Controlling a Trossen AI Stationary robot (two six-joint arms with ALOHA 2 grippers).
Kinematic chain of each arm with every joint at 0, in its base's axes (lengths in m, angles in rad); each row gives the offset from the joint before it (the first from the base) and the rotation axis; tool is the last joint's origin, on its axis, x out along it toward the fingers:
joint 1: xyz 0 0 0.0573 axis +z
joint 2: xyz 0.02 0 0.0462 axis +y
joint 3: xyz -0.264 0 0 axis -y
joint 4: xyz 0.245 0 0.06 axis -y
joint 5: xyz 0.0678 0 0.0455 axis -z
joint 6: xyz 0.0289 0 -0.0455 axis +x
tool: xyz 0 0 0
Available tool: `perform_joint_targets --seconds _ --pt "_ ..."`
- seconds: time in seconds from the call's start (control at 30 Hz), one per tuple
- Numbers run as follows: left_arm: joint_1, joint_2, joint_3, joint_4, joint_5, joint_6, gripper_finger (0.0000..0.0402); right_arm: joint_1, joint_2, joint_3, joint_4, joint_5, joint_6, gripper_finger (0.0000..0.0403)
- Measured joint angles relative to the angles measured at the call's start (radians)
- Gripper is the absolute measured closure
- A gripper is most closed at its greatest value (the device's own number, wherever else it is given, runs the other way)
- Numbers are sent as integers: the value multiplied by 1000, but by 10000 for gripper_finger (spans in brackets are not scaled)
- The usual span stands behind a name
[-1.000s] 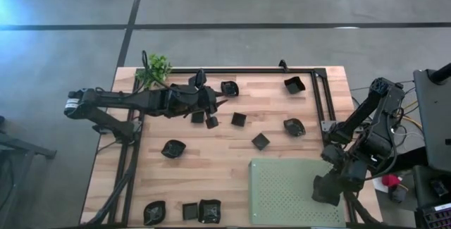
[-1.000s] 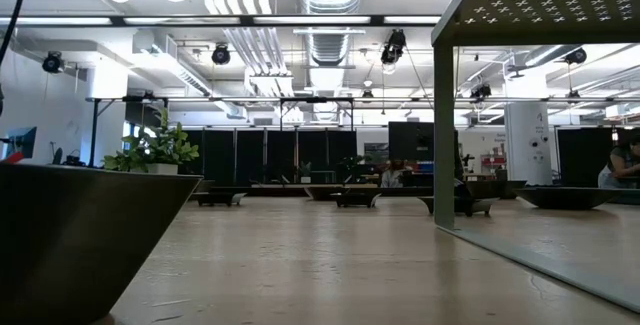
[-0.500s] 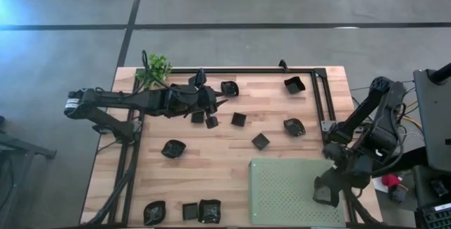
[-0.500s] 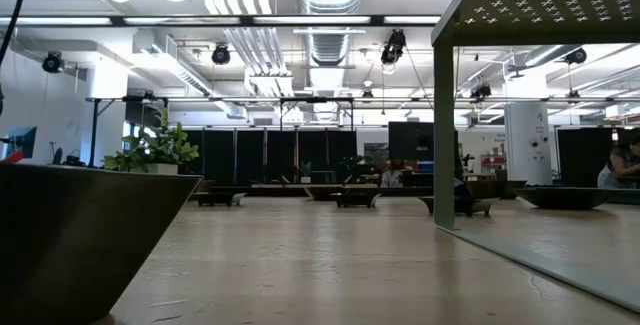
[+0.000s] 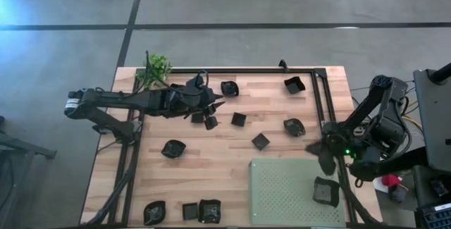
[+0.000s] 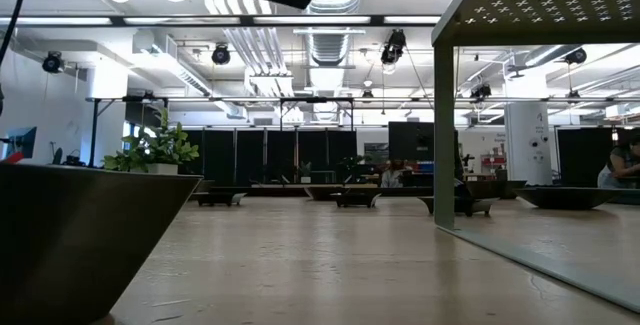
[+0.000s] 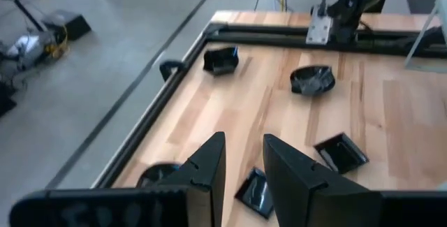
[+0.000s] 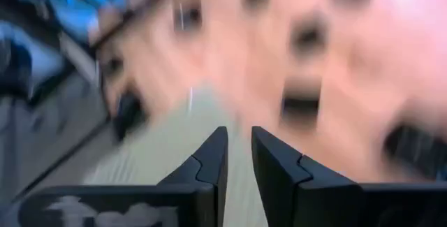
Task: Pick & Place Mini shaped plates
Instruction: Put the leaf-shaped plate on the shelf
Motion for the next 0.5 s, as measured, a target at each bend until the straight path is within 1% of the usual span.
perform_joint_targets --seconds 0.07,0.1,0.17,0.2,0.4,0.5 --pt "1 0 0 -23 -3 -20 309 -3 0 -1 0 186 -89 342" --pt "3 0 0 -29 -4 -32 309 -8 0 -1 0 261 -124 342" --pt "4 0 0 -34 -7 -56 309 -23 -1 -1 0 364 -165 342" --pt "5 -1 0 -37 -8 -65 309 -33 -2 -1 0 390 -179 342" --pt "12 -1 0 -38 -9 -72 309 -131 -23 -3 0 398 -225 342" --pt "13 -1 0 -42 -9 -72 309 -200 -58 -4 0 382 -230 342"
